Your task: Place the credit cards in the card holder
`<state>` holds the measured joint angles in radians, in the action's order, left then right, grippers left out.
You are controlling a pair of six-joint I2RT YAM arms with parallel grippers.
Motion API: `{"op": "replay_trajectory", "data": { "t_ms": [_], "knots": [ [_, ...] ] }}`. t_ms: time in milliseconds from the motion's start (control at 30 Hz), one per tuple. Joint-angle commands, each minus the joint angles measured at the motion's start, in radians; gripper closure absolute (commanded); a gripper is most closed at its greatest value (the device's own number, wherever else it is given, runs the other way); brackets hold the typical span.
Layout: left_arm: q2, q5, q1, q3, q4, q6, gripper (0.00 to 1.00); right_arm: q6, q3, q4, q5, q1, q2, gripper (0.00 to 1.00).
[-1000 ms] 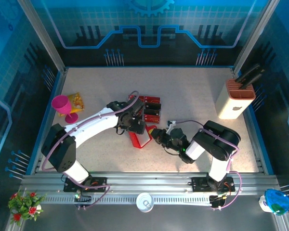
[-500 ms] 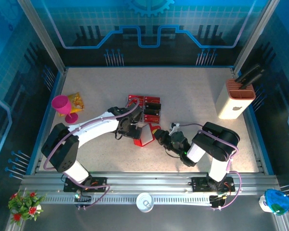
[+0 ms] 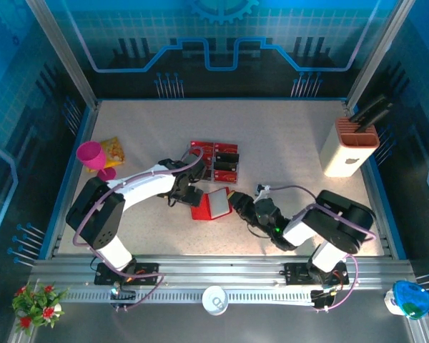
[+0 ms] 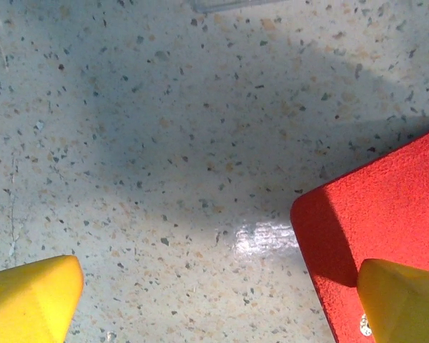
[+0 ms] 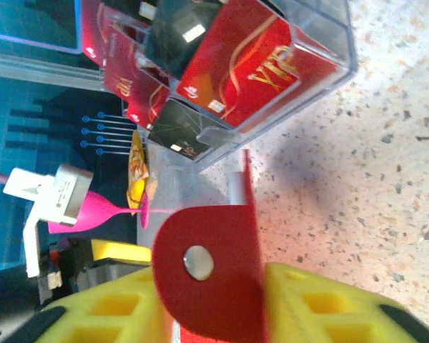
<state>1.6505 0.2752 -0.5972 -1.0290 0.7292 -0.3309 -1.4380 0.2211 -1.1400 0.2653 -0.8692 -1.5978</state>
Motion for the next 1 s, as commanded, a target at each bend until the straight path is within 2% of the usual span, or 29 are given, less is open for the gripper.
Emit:
{"op": "replay_trajectory", "data": {
  "t_ms": [0, 167, 267, 333, 433, 567, 800, 967],
  "knots": [
    [0.014, 0.009, 0.004, -0.003, -0.014, 0.031, 0.01, 0.024, -0.011, 0.145, 0.056, -0.01, 0.089, 0.55],
    [0.019, 0.001, 0.005, -0.005, -0.02, 0.031, 0.01, 0.056, -0.003, 0.383, 0.055, -0.007, 0.282, 0.54],
    [0.025, 0.002, 0.004, -0.006, -0.024, 0.039, 0.01, 0.117, 0.05, 0.669, 0.058, -0.006, 0.456, 0.56],
    [0.028, -0.001, 0.005, -0.006, -0.033, 0.043, 0.01, 0.17, 0.109, 0.91, 0.044, 0.005, 0.545, 0.59],
    [0.033, -0.001, 0.004, -0.008, -0.042, 0.046, 0.01, 0.236, 0.159, 1.037, -0.031, 0.044, 0.596, 0.7],
    [0.042, -0.001, 0.005, -0.015, -0.053, 0.053, 0.01, 0.335, 0.256, 1.091, -0.129, 0.064, 0.524, 0.84],
    [0.067, -0.013, 0.01, -0.037, -0.045, 0.052, 0.01, 0.452, 0.473, 1.07, -0.294, 0.06, 0.219, 1.0],
    [0.059, -0.045, 0.036, -0.038, -0.04, 0.024, 0.01, 0.481, 0.525, 1.034, -0.318, 0.058, 0.085, 1.0]
  ]
}}
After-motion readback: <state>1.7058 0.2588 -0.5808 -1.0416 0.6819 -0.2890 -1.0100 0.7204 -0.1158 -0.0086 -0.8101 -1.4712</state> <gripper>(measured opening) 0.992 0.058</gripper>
